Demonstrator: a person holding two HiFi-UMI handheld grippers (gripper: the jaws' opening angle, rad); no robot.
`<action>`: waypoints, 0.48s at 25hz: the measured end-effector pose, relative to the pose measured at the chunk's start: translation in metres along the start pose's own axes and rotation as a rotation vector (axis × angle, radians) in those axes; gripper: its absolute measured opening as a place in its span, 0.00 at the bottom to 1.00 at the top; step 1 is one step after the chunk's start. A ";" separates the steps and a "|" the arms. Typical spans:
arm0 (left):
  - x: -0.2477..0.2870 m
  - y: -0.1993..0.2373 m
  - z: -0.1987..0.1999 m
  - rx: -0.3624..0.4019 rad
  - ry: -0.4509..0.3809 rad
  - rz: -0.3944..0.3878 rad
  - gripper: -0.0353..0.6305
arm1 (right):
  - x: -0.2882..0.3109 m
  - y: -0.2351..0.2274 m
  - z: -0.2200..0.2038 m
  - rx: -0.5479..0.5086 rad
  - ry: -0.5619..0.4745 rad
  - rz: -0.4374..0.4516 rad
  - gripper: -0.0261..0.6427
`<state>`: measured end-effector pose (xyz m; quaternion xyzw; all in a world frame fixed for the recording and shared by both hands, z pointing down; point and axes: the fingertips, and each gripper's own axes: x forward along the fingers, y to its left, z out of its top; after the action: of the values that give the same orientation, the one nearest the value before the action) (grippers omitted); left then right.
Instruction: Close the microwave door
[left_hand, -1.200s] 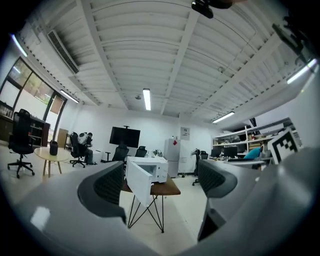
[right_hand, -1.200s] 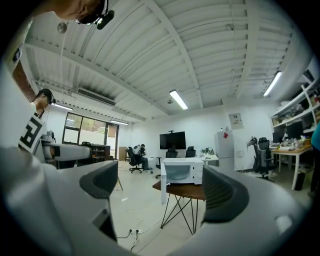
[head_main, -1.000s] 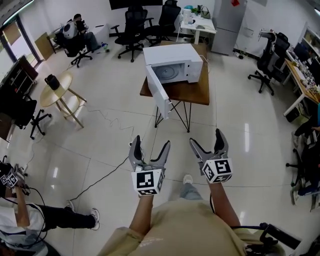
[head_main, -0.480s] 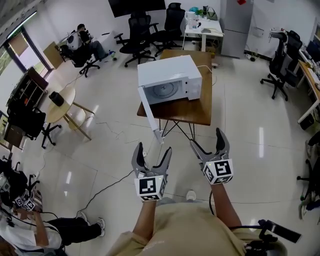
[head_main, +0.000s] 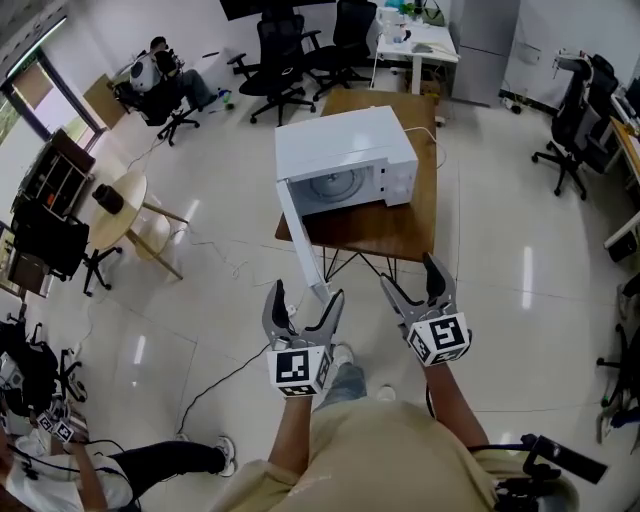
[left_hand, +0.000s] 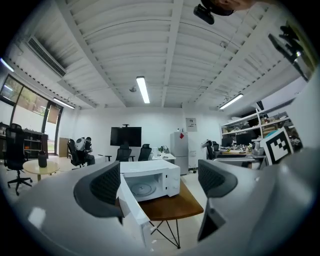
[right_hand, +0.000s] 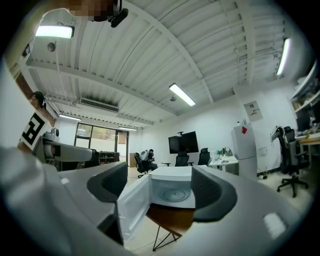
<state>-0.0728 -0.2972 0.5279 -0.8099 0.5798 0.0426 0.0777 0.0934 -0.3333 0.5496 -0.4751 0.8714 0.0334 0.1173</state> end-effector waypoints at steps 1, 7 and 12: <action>0.007 0.012 -0.001 0.002 -0.003 0.009 0.76 | 0.010 -0.002 0.002 -0.011 -0.002 -0.008 0.61; 0.045 0.077 0.013 0.009 -0.034 0.034 0.76 | 0.079 -0.005 0.031 -0.054 -0.050 -0.037 0.61; 0.057 0.131 -0.005 -0.015 -0.045 -0.007 0.76 | 0.126 0.024 0.006 -0.074 -0.025 -0.045 0.61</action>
<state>-0.1779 -0.3927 0.5135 -0.8114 0.5747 0.0650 0.0846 0.0086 -0.4225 0.5132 -0.4983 0.8571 0.0690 0.1112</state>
